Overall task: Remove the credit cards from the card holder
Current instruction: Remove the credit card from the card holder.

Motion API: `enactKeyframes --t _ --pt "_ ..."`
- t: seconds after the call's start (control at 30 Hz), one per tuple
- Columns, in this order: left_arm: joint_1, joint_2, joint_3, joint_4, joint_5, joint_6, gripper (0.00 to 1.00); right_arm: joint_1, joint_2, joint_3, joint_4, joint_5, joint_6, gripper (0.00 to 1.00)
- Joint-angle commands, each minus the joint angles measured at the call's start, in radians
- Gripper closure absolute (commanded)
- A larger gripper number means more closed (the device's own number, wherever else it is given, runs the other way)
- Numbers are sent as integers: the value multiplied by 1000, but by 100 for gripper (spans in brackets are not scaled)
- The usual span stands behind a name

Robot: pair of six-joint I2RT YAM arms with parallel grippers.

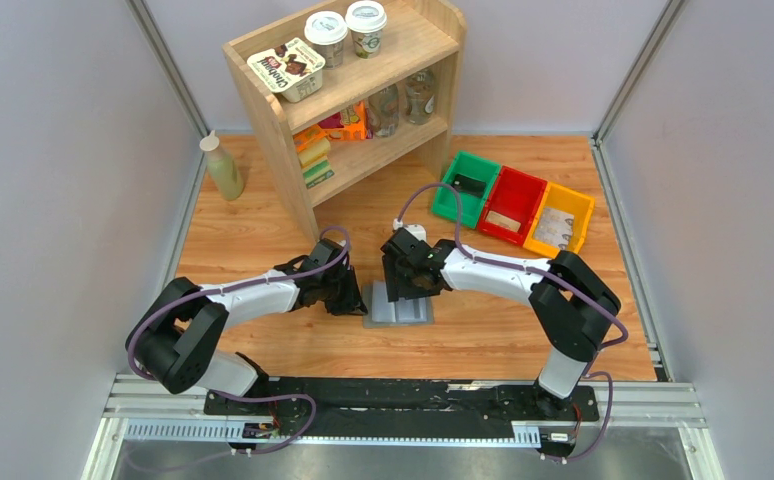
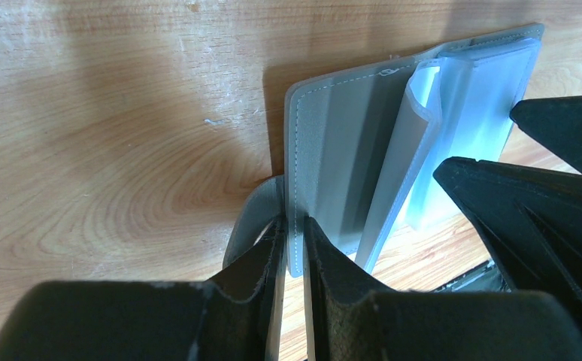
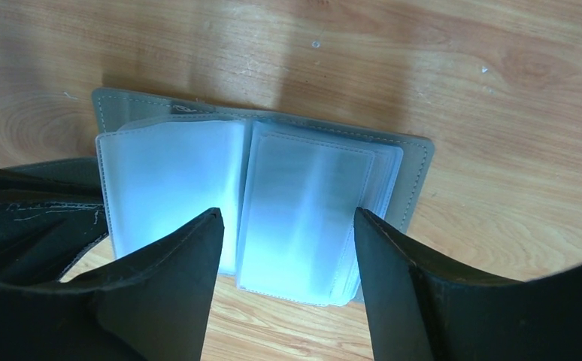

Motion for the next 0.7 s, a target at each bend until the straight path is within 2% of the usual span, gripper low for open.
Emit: enactKeyframes --t 0.0,0.43,0.67 --pt "-5 -7 0 10 8 -1 79 5 7 30 42 -27 -7 34" --pt "-5 -5 0 11 13 -1 79 2 4 -27 176 -192 37 37" --pt "-5 -15 -5 7 10 1 79 4 -55 11 98 -44 -21 34"
